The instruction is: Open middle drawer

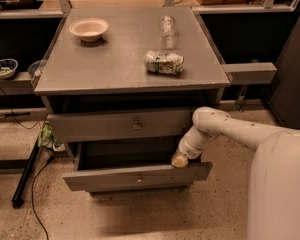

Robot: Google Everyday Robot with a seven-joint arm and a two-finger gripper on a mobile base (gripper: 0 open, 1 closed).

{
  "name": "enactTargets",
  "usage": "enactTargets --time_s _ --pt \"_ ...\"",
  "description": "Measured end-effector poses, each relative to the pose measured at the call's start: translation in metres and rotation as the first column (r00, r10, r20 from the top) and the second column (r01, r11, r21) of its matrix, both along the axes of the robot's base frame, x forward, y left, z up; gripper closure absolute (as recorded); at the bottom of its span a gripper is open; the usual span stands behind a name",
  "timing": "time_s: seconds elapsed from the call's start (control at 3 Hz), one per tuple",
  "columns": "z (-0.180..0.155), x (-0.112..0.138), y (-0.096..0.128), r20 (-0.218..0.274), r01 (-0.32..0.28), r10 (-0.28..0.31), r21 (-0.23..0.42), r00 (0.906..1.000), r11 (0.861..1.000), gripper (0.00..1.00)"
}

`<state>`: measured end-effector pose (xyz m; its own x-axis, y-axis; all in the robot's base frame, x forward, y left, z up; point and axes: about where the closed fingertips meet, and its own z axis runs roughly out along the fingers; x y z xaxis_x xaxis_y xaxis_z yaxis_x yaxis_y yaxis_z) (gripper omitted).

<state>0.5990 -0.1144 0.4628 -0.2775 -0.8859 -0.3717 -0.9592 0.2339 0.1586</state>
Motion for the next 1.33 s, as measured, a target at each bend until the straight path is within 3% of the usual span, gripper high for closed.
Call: enactTargets --time_s 0.67,1.0,1.33 --pt "-0.0001 0.0 0.0 0.0 0.0 0.0 0.0 1.0 1.0 0.11" --pt "-0.0001 -0.0001 0.0001 0.0 0.0 0.0 0.0 1.0 1.0 0.0" --pt "-0.0003 0.0 0.0 0.0 0.0 0.0 0.0 1.0 1.0 0.0"
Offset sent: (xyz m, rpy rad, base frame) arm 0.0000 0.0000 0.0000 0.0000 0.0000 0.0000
